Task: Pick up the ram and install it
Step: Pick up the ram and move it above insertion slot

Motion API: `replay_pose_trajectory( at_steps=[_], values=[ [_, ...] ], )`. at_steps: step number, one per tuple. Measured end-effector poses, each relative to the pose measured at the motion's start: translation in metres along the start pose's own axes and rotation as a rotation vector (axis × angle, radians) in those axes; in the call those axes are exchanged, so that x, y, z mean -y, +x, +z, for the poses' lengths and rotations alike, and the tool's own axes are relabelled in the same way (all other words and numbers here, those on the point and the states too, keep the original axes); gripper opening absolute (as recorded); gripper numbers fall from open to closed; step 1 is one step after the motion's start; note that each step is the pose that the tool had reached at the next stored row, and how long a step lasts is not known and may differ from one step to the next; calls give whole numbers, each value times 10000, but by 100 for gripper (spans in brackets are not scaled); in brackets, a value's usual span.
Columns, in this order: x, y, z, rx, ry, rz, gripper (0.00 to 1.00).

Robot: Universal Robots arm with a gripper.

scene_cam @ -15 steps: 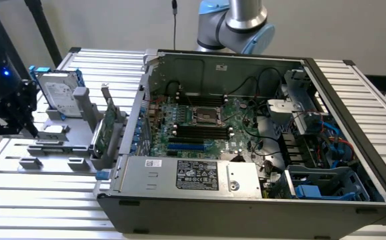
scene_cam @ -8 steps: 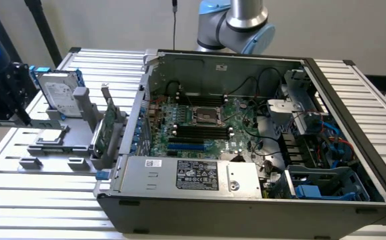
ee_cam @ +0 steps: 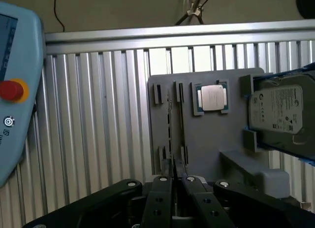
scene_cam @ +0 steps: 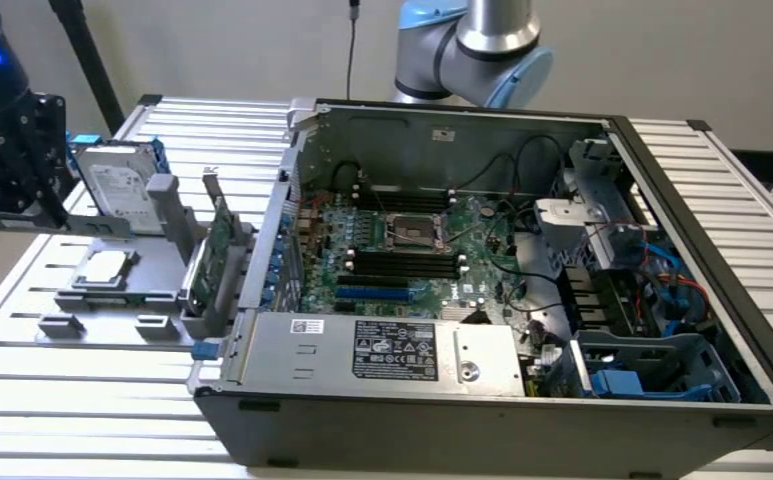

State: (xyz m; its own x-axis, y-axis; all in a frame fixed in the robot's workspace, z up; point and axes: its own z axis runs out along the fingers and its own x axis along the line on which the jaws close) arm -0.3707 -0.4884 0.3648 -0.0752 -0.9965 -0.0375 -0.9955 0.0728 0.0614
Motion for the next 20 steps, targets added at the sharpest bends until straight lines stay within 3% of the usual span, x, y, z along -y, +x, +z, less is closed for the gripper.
replay_pose_trajectory(
  at_steps=[3,5,20],
  values=[
    [132,-13,-88,54,-64,-2,13],
    [219,-21,-134,123,-86,-6,13],
    [885,-82,-416,743,-162,-49,13]
  ],
)
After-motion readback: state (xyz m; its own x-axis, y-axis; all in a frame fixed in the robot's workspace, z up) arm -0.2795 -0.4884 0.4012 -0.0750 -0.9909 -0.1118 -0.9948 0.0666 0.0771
